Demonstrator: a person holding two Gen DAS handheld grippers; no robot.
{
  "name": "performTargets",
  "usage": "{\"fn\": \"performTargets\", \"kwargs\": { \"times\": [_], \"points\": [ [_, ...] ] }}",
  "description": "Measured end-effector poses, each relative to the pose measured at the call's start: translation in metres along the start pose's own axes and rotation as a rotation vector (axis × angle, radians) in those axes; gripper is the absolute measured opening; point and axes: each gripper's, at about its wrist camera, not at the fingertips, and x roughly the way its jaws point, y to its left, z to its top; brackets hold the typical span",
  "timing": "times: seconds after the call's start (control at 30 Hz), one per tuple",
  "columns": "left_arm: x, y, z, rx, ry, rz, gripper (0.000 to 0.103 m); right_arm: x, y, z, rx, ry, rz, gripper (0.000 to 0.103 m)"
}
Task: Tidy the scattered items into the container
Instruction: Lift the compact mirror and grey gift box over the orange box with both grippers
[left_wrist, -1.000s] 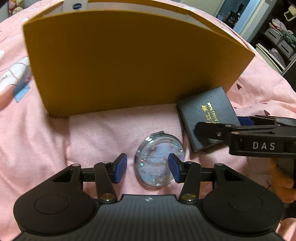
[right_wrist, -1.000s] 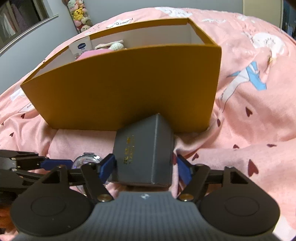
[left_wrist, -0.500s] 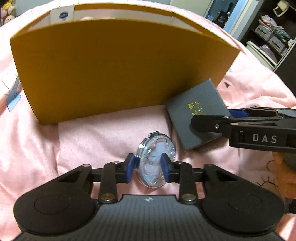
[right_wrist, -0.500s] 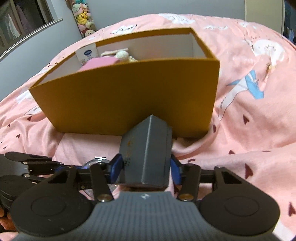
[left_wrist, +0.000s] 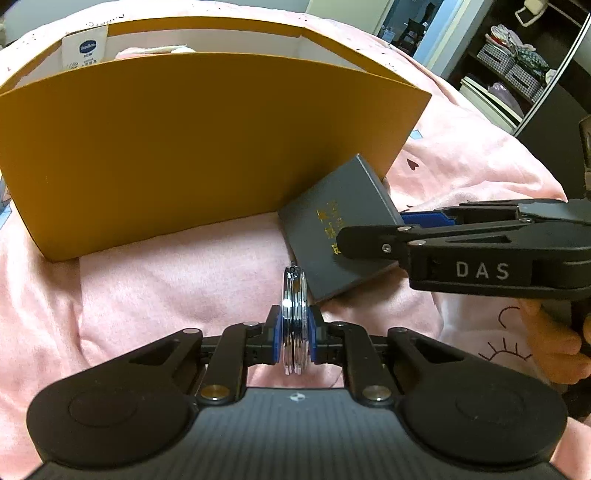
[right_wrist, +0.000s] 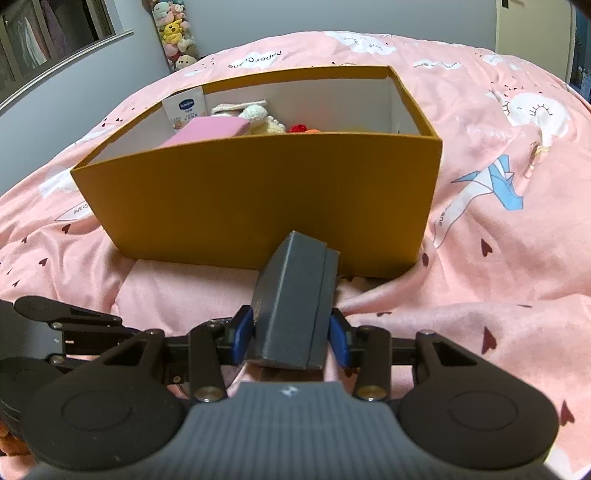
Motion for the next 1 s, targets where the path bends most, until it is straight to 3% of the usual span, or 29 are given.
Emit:
{"fn": "performTargets", "kwargs": {
  "times": [0.23,0.53,1.0],
  "points": [
    [0.005,-0.007,0.005,-0.028,-0.027,-0.008,0.015,-0.009,-0.002,0.001,0.003,-0.015,0.004,0.045],
    [-0.008,-0.006,0.009,-0.055,-0.066,-0.02,0.015,-0.034,0.006,0.006,-0.082,-0.059,-0.008,0.039],
    [-0.05,-0.008,0.028,-0.077,-0.179,-0.031,0.015,-0.069,-0.007,0.019,-0.049,-0.11,0.026,0.039]
  ]
}}
